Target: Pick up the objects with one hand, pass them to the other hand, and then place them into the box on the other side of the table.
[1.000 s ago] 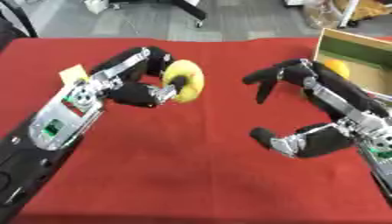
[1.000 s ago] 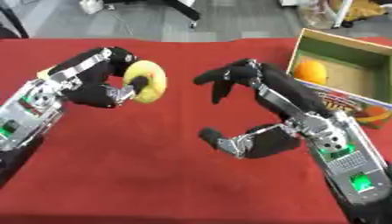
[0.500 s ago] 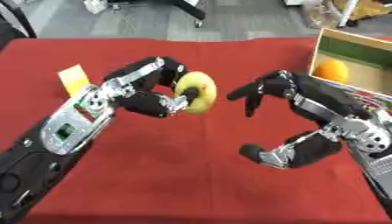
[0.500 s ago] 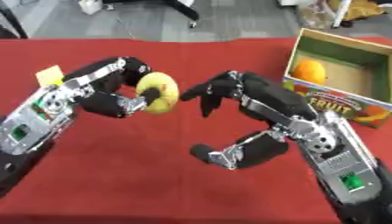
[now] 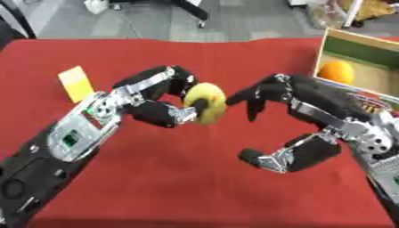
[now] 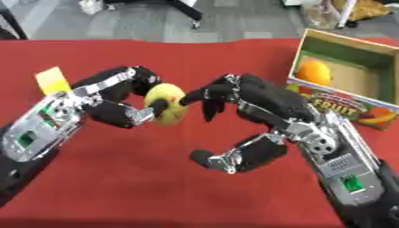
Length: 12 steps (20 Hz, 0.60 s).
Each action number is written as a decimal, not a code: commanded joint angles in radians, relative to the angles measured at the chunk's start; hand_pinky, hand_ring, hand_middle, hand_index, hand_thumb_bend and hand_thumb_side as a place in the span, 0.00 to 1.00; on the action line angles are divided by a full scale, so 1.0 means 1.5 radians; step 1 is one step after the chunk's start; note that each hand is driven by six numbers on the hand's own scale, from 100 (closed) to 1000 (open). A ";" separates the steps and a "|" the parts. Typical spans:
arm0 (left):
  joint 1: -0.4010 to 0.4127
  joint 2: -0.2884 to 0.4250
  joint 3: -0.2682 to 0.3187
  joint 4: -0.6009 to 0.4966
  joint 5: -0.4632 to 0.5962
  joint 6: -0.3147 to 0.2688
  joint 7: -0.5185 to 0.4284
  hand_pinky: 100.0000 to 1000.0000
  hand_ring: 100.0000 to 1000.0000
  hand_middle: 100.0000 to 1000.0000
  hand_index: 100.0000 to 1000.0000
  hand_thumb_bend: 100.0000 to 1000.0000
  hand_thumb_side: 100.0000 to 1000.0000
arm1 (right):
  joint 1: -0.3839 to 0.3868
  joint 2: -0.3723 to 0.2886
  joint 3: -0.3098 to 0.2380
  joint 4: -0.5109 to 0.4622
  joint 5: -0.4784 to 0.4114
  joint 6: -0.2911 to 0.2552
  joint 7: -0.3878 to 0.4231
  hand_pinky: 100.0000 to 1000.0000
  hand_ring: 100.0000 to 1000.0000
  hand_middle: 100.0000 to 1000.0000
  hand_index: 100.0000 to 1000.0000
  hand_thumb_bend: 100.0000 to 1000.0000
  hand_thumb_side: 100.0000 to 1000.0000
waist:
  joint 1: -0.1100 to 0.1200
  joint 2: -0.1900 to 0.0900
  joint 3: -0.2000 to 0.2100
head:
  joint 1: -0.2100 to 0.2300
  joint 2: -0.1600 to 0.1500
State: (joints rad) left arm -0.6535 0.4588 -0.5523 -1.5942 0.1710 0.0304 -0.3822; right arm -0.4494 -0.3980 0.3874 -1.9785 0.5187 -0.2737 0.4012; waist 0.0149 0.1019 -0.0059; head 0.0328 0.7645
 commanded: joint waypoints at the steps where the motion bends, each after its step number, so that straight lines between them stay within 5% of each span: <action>1: -0.013 0.003 0.001 -0.007 0.014 0.001 0.002 0.45 0.46 0.37 0.46 0.01 0.18 | -0.014 -0.001 -0.004 -0.014 0.031 0.016 -0.025 0.39 0.44 0.35 0.78 0.30 0.37 | -0.004 -0.001 -0.001 | -0.003 0.004; 12: -0.013 -0.001 -0.005 -0.008 0.027 0.008 0.002 0.45 0.46 0.37 0.46 0.01 0.17 | -0.020 0.008 0.020 -0.014 0.145 0.066 -0.094 0.37 0.42 0.33 0.77 0.29 0.36 | -0.004 -0.001 0.000 | -0.006 0.004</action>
State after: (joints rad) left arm -0.6534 0.4502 -0.5651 -1.5942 0.2026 0.0401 -0.3797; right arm -0.4655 -0.3826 0.4191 -1.9785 0.7164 -0.1804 0.2744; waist 0.0149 0.1019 -0.0061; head 0.0255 0.7645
